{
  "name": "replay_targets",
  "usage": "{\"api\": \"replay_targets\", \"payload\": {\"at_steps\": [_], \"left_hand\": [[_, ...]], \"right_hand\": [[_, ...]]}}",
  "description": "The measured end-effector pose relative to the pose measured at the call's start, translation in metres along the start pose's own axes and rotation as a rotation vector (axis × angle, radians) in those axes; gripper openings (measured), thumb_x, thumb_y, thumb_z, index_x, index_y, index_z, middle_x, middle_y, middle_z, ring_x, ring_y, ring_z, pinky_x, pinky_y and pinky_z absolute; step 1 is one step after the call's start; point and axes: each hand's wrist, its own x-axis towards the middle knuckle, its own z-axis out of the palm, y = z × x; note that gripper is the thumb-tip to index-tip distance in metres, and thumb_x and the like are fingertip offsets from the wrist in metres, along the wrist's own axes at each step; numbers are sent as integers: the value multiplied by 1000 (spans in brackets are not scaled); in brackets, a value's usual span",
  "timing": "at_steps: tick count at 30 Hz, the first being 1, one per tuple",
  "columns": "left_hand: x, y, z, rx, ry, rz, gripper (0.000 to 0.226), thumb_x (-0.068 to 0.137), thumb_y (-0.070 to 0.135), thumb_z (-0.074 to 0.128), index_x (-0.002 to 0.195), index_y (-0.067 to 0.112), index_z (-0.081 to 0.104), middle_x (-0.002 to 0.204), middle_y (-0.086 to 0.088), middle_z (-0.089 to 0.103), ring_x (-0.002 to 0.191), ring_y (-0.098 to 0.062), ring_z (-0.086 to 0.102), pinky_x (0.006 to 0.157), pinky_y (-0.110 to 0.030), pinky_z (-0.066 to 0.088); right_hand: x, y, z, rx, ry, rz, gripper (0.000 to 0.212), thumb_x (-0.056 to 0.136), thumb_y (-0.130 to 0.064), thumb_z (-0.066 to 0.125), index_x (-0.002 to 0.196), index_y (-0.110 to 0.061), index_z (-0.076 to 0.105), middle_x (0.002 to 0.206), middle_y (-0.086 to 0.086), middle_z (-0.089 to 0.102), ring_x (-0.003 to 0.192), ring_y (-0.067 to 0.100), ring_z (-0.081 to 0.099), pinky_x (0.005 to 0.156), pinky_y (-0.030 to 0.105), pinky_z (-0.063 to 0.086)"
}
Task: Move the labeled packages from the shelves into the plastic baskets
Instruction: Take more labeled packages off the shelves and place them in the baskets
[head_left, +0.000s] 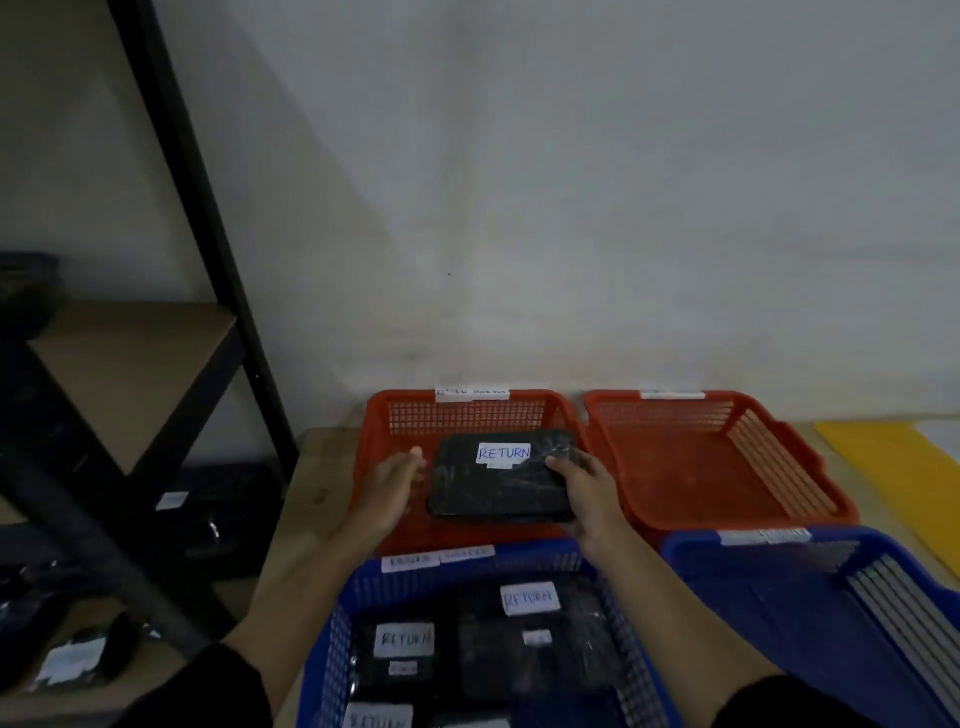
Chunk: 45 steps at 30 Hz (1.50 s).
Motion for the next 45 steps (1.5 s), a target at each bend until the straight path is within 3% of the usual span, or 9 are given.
{"api": "replay_targets", "payload": {"at_steps": [3, 5, 11, 18, 22, 29, 34, 39, 45], "left_hand": [[24, -3, -9, 117, 135, 40, 23, 97, 37, 42, 89, 25, 60, 90, 3, 64, 92, -19, 62, 84, -36, 49], [37, -5, -17, 241, 227, 101, 22, 97, 31, 44, 94, 19, 63, 85, 8, 61, 84, -12, 61, 77, -24, 48], [73, -36, -36, 453, 404, 130, 22, 93, 36, 47, 110, 27, 59, 111, 6, 54, 99, -8, 55, 85, -30, 49], [75, -59, -22, 442, 393, 70, 28, 95, 29, 48, 121, 18, 52, 109, 3, 60, 89, -3, 57, 81, -21, 49], [79, -73, -15, 370, 367, 57, 41, 95, 37, 47, 131, 19, 42, 118, -1, 59, 104, -14, 59, 92, -40, 52], [78, -71, -13, 332, 339, 15, 42, 97, 35, 41, 135, 20, 34, 112, -3, 62, 94, -15, 64, 83, -40, 56], [70, -58, -19, 397, 280, -20, 56, 92, 50, 38, 140, 29, 22, 124, -3, 57, 103, -21, 61, 88, -45, 53], [47, -43, -31, 518, 338, 58, 47, 90, 47, 42, 132, 25, 37, 115, -1, 59, 97, -21, 62, 84, -44, 54], [-17, -31, -43, 498, 283, 96, 51, 87, 53, 39, 132, 27, 37, 122, -3, 56, 106, -21, 57, 90, -45, 50]], "right_hand": [[47, 6, 28, -48, -48, 42, 37, 87, -16, 67, 121, -17, 53, 110, 13, 65, 95, 31, 66, 78, 46, 58], [74, 14, 47, -87, -40, 75, 43, 86, -16, 68, 125, -17, 50, 114, 13, 63, 98, 31, 65, 79, 45, 58], [132, 43, 95, -175, -73, 126, 50, 82, -19, 72, 122, -18, 41, 119, 13, 59, 103, 30, 62, 89, 50, 55], [145, 59, 116, -528, 68, -18, 41, 90, -33, 63, 116, -8, 44, 118, 19, 59, 107, 37, 59, 89, 38, 50], [155, 66, 115, -799, 106, -44, 51, 88, -47, 60, 119, -7, 51, 120, 25, 55, 113, 40, 52, 96, 41, 45], [151, 63, 115, -657, 61, 20, 56, 91, -43, 59, 130, -3, 50, 127, 22, 58, 116, 38, 55, 96, 39, 46], [118, 47, 93, -675, 6, -44, 60, 90, -44, 57, 138, -10, 44, 135, 16, 52, 124, 34, 50, 106, 45, 40], [47, 22, 72, -657, -38, -184, 52, 93, -35, 58, 136, -10, 44, 129, 13, 56, 120, 31, 52, 98, 37, 40], [-42, 20, 72, -609, -112, -280, 39, 93, -36, 58, 123, -13, 50, 97, -2, 59, 87, 13, 54, 71, 26, 39]]}}
